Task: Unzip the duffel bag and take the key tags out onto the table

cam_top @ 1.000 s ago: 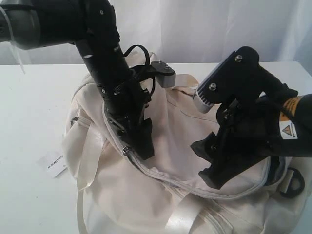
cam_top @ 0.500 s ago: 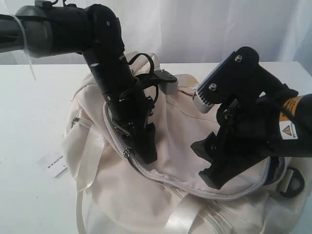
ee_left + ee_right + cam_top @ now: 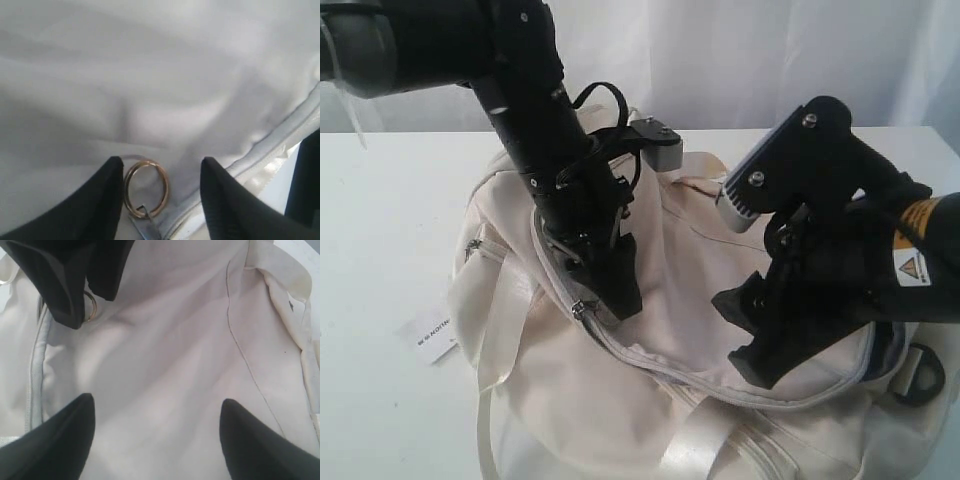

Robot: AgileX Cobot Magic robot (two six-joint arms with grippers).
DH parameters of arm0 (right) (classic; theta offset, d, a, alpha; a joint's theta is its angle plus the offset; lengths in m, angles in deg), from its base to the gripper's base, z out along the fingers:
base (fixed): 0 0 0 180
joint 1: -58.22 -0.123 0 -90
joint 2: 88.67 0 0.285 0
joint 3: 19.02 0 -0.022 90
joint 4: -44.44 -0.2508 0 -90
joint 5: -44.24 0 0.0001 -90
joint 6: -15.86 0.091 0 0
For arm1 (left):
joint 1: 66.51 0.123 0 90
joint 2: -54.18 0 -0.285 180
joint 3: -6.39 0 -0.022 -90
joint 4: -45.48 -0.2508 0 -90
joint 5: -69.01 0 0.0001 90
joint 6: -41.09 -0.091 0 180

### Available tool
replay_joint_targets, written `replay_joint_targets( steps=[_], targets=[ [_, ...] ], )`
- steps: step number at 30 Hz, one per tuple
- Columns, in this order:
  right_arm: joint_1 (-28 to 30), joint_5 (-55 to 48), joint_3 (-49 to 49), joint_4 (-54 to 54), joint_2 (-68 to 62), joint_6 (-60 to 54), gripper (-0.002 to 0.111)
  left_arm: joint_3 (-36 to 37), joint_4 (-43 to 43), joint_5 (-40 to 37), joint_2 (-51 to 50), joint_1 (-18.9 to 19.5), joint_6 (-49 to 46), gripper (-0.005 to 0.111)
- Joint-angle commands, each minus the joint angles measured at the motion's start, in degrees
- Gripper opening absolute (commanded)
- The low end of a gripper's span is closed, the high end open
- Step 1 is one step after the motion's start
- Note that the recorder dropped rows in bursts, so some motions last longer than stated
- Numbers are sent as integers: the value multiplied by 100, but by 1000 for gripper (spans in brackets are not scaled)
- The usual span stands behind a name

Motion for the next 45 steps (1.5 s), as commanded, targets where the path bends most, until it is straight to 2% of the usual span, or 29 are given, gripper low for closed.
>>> replay_joint_targets(
  steps=[1,8,27,30,36,45],
  targets=[
    [15,12,-31,13,19,0,66,-28,-12,-544,67,0,-144,52],
    [15,-8,-31,13,30,0,66,-28,-492,-544,67,0,-144,52],
    [15,-34,-31,13,39,0,66,138,-73,-544,-176,0,-314,51],
    [15,-32,-21,13,53,0,66,138,-83,-544,-176,0,-315,40],
    [15,-32,-21,13,53,0,66,138,-34,-544,-125,0,-305,0],
    [15,-32,-21,13,53,0,66,138,-70,-544,569,0,-396,0]
  ],
)
